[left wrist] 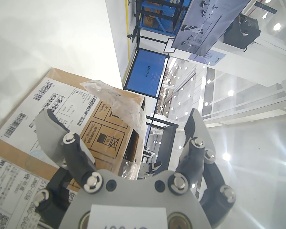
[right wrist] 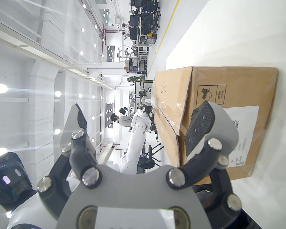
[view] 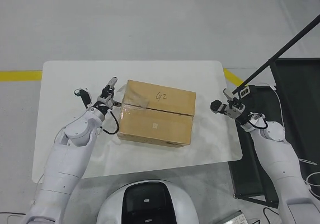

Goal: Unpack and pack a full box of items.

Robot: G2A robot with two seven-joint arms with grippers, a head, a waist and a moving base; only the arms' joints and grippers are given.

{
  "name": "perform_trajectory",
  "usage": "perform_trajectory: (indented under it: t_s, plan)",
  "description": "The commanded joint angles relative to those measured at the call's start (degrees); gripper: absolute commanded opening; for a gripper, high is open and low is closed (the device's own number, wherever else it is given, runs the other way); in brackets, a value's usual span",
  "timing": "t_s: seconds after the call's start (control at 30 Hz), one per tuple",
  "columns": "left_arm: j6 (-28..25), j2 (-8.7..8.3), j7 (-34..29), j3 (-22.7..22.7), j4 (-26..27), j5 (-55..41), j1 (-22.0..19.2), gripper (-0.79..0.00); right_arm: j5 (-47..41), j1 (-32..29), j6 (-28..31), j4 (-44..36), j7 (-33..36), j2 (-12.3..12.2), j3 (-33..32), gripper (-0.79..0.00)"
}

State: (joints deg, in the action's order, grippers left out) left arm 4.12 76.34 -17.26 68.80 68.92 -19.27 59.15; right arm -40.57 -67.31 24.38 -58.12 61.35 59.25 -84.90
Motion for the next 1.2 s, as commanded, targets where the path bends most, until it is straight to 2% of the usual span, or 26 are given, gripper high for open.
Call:
perform_trajectory:
  t_s: [0.0, 0.03, 0.07, 0.1, 0.13, 0.17, 0.47, 0.6, 0.8, 0.97, 1.17]
  plan:
    - [-0.24, 0.14, -0.32, -0.28, -0.73, -0.17, -0.54, 0.0, -0.14, 0.07, 0.06, 0.41, 0.13, 0.0, -0.14, 0.0]
    - [-0.47, 0.2, -0.36, -0.37, -0.96, -0.21, -0.72, 0.0, -0.18, 0.12, 0.12, 0.59, 0.23, 0.01, -0.21, 0.0]
    - [-0.73, 0.25, -0.6, -0.44, -1.07, -0.35, -0.89, -0.086, -0.12, 0.17, 0.18, 0.75, 0.26, 0.0, -0.26, 0.0]
    - [-1.01, 0.28, -0.66, -0.43, -1.24, -0.32, -1.03, -0.403, -0.09, 0.21, 0.21, 0.83, 0.33, 0.01, -0.28, 0.0]
    - [-1.18, 0.32, -0.6, -0.44, -1.39, -0.27, -1.15, -0.52, -0.09, 0.25, 0.22, 0.89, 0.37, 0.02, -0.29, 0.0]
    - [-1.2, 0.35, -0.6, -0.44, -1.53, -0.28, -1.33, -0.785, -0.07, 0.28, 0.23, 0.93, 0.45, 0.03, -0.29, 0.0]
    - [-2.04, 0.63, 0.2, -0.46, -1.93, 0.25, -1.99, -0.785, 0.24, 0.41, 0.14, 0.94, 0.78, 0.1, -0.37, 0.0]
    - [-3.41, 0.69, 1.04, -0.48, -0.31, 1.19, -1.46, -0.785, 0.39, 0.35, 0.11, 0.77, 0.77, 0.15, -0.33, 0.0]
    - [-5.88, 0.53, 3.79, -0.78, 7.39, 5.35, 2.3, -0.785, 0.64, 0.22, 0.0, 0.27, 0.76, 0.23, -0.18, 0.0]
    - [-5.78, 0.54, 4.97, -3.37, 15.22, 11.57, 5.45, -0.785, 0.84, 0.11, -0.02, -0.18, 0.7, 0.29, -0.12, 0.0]
    - [-3.83, 1.21, 8.29, -8.1, 18.02, 18.08, 6.61, -0.785, 0.82, -0.27, 0.16, -0.54, 0.49, 0.29, -0.46, 0.0]
